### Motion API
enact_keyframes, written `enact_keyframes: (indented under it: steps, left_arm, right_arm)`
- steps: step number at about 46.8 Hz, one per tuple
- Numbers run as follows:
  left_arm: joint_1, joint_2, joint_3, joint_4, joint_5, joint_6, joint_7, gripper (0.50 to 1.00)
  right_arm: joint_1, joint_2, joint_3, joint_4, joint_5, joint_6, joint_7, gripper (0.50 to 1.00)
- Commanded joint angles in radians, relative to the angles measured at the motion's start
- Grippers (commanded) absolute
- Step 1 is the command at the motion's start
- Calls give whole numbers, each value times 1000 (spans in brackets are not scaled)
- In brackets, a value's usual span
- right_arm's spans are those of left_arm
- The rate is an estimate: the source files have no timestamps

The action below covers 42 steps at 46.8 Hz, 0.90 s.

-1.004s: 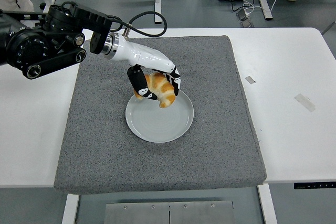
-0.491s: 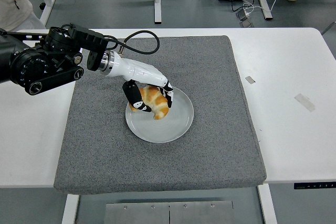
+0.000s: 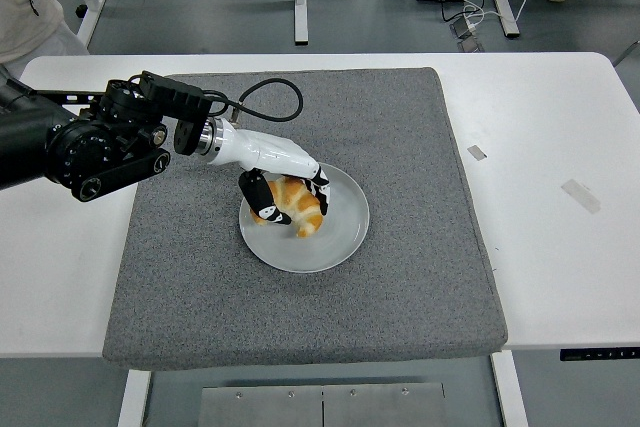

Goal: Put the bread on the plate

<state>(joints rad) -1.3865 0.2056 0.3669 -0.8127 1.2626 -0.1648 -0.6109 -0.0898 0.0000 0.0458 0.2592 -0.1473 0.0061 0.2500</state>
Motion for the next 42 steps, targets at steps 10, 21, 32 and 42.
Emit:
enact_keyframes:
  steps: [10,21,32,42]
  left_arm:
    - [3,-15,12,12,0,13,0,500]
    - [6,-17,12,12,0,28,0,500]
    - [20,-17,10,12,-2,41,0,611]
    - [27,-17,10,12,-3,50,0,686]
  right_arm:
    - [-1,0,-1,0,0,0,0,1000]
    - [-1,0,-1,0,0,0,0,1000]
    - [-1,0,-1,0,0,0,0,1000]
    - [-1,0,-3,0,0,0,0,1000]
